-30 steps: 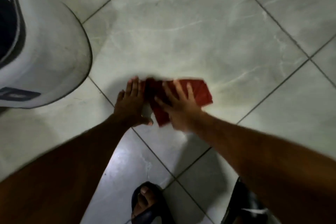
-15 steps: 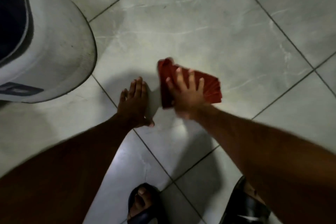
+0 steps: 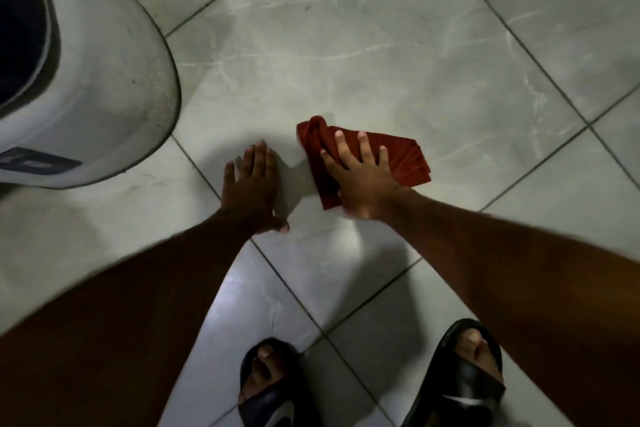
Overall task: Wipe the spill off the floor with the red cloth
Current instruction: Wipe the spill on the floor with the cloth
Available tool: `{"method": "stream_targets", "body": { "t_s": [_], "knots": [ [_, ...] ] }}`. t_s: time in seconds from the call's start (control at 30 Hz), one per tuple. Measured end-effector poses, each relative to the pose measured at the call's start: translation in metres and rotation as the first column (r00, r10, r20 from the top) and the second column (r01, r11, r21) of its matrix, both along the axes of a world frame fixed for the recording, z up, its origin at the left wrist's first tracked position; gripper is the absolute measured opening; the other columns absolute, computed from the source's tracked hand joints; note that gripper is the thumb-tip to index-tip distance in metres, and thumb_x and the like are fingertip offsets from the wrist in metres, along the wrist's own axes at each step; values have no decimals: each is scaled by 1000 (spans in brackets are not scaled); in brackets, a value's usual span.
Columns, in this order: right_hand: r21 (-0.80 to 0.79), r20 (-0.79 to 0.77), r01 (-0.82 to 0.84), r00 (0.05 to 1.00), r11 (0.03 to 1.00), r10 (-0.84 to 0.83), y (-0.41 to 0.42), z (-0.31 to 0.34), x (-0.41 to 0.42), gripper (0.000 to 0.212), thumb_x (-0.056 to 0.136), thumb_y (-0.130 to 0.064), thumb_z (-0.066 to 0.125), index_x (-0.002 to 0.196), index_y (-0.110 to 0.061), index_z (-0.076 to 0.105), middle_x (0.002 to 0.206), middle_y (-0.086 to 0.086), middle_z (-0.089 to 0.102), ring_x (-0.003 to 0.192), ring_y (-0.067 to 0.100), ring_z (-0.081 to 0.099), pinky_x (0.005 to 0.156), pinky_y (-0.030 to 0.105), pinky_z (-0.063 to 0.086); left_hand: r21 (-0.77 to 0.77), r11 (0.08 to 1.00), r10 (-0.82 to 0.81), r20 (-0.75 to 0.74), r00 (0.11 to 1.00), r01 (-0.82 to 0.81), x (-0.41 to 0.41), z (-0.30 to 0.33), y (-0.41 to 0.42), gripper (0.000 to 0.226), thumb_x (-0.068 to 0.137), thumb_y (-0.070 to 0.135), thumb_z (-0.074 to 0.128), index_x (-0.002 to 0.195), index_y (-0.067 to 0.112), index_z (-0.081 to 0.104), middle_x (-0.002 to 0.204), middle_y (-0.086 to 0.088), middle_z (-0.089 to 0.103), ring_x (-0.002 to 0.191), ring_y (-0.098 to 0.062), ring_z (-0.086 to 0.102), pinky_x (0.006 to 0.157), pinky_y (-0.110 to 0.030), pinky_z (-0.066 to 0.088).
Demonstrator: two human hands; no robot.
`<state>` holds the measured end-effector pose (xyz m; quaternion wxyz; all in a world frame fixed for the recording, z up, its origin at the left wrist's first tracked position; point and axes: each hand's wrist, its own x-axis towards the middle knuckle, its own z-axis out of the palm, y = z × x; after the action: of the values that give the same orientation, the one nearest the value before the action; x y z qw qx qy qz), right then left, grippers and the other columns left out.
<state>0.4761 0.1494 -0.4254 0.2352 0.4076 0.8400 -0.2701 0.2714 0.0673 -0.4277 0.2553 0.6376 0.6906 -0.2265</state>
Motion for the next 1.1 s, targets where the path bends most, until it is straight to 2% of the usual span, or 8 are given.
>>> {"method": "stream_targets", "body": {
  "t_s": [0.1,0.17,0.37,0.53,0.7,0.83,0.93,1.1],
  "knots": [
    [122,-138,168,979,978,-151,-15,5,30,102,77,-25,67,150,-36,-3,163,15,2,147,43,2,116,63,12,16,1000,26,-32,999,-26,6,6,-3,148,52,61,83,148,4,-14,161,-18,-15,148,-34,-13,118,-55,-1],
    [175,-99,230,972,957,-215,-20,6,54,95,79,-29,62,151,-26,2,162,15,11,148,37,8,116,63,15,14,998,68,-60,996,-67,9,10,-6,148,53,59,83,148,1,-13,161,-20,-12,148,-35,-12,118,-55,-1],
    [249,30,56,997,967,-66,-3,13,49,81,75,-24,67,146,-15,29,141,18,42,125,39,41,105,50,38,1,995,97,-87,992,-97,23,18,-5,140,58,52,84,148,-3,-7,160,-25,-3,148,-38,-5,119,-53,4],
    [291,175,-98,983,952,48,-18,11,46,75,86,-28,55,150,-16,18,151,24,28,131,43,35,108,54,34,-23,1000,2,-6,1000,-3,20,18,-5,132,64,47,82,150,-1,-5,160,-24,-5,149,-38,-1,121,-48,11],
    [118,220,-211,958,970,182,-77,21,77,75,86,-44,31,151,-9,19,158,28,14,142,45,18,114,59,13,-34,999,-5,0,1000,5,19,19,-7,130,66,46,81,150,0,-7,160,-24,-8,149,-37,-2,122,-47,10],
    [141,363,90,922,986,-137,-65,29,81,95,83,-68,27,146,3,27,154,37,14,142,51,15,115,63,4,-45,999,-1,-3,1000,1,20,19,-6,129,68,46,81,150,-1,-7,160,-24,-9,149,-36,-5,122,-47,9],
    [148,321,229,909,962,-266,-20,21,38,77,87,-56,47,136,4,45,151,43,10,139,58,14,115,62,10,-55,999,-1,-30,1000,0,22,17,-4,129,67,45,82,150,-1,-6,160,-24,-7,149,-37,-3,122,-46,9],
    [141,260,201,937,969,-232,-21,25,4,67,86,-19,65,136,14,37,145,42,28,131,56,34,106,59,35,-51,999,-2,-65,998,-1,23,17,-3,128,67,48,80,150,0,-5,161,-22,-5,150,-34,-1,122,-48,9]
  ]
}}
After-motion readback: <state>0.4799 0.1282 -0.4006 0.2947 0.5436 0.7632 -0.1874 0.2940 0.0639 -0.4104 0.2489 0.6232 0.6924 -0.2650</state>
